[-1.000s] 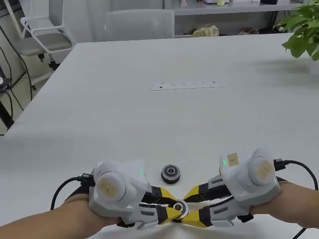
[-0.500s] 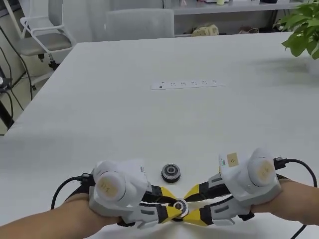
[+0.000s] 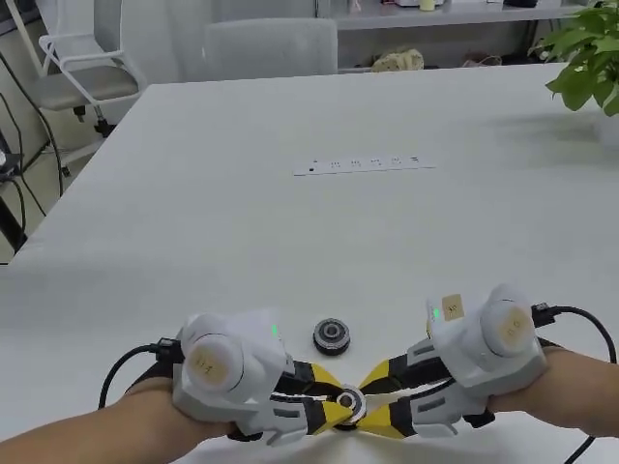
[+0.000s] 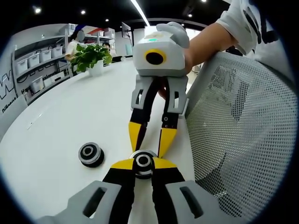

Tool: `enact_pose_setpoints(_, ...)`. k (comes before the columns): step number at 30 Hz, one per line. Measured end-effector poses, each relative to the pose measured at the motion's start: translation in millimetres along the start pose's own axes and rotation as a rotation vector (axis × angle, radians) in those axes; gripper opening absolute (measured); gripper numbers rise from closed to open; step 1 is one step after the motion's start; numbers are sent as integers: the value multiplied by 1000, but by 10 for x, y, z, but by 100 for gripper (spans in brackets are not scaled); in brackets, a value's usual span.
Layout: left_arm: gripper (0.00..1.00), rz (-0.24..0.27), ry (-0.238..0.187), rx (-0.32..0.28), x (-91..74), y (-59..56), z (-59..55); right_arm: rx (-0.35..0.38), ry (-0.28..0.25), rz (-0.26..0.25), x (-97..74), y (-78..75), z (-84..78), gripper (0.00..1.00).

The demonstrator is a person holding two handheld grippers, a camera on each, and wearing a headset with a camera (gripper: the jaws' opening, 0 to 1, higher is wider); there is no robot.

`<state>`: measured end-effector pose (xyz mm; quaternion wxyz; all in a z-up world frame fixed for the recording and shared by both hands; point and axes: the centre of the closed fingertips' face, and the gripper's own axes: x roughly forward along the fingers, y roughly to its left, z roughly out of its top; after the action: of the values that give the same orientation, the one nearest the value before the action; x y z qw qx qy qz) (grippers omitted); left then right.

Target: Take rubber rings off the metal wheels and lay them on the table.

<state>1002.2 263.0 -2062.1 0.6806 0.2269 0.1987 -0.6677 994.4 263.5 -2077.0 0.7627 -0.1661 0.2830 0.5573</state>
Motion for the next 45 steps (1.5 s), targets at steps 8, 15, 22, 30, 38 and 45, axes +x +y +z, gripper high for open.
enact_pose_setpoints(8, 7, 2, 0, -2, -1, 1, 5, 2, 4, -2, -10, -1, -2, 17)
enact_pose_setpoints(15, 7, 4, 1, -4, -1, 5, 7, 38, -4, 4, -23, -10, -16, 16)
enact_pose_setpoints(22, 7, 6, 1, -12, 0, 4, 6, 88, 2, 9, -49, -34, -71, 5)
enact_pose_setpoints(30, 7, 6, 1, -11, -1, 5, 7, 99, 2, 7, -38, -36, -84, 4)
enact_pose_setpoints(38, 7, 7, 3, -7, 1, 8, 7, 128, 7, 11, -50, -30, -102, 0)
enact_pose_setpoints(45, 7, 7, 3, -6, 3, 10, 9, 187, -14, 19, -85, -50, -79, 0)
